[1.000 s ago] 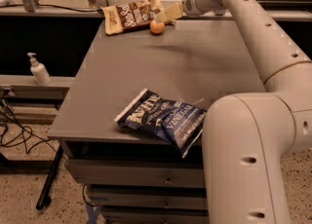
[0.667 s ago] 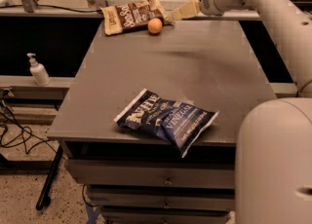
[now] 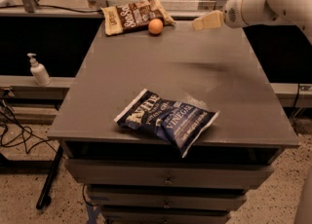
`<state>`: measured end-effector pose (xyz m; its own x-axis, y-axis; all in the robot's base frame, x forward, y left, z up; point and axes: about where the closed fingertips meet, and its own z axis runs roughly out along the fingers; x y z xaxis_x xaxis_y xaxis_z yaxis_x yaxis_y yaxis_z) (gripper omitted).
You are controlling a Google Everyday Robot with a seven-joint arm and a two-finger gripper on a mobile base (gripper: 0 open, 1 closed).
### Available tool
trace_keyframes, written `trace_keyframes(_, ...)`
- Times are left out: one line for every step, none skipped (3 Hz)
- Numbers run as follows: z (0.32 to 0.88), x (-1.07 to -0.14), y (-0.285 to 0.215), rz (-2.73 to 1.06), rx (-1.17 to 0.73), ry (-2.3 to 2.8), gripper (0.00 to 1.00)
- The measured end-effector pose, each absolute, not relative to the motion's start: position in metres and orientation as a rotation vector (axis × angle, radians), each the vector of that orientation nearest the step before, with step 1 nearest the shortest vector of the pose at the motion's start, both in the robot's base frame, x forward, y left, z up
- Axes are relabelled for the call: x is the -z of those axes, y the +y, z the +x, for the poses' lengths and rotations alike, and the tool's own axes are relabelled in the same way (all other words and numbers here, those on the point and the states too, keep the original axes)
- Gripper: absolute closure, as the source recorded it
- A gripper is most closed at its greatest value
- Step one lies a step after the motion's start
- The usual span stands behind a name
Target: Move orange near brown chip bag
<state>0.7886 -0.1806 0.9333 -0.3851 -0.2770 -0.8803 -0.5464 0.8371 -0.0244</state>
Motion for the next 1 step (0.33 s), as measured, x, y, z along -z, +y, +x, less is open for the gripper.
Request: trace_keyframes(0.7896,-0.9331,-0.1775,-0.612,-0.333,1.989,0.0)
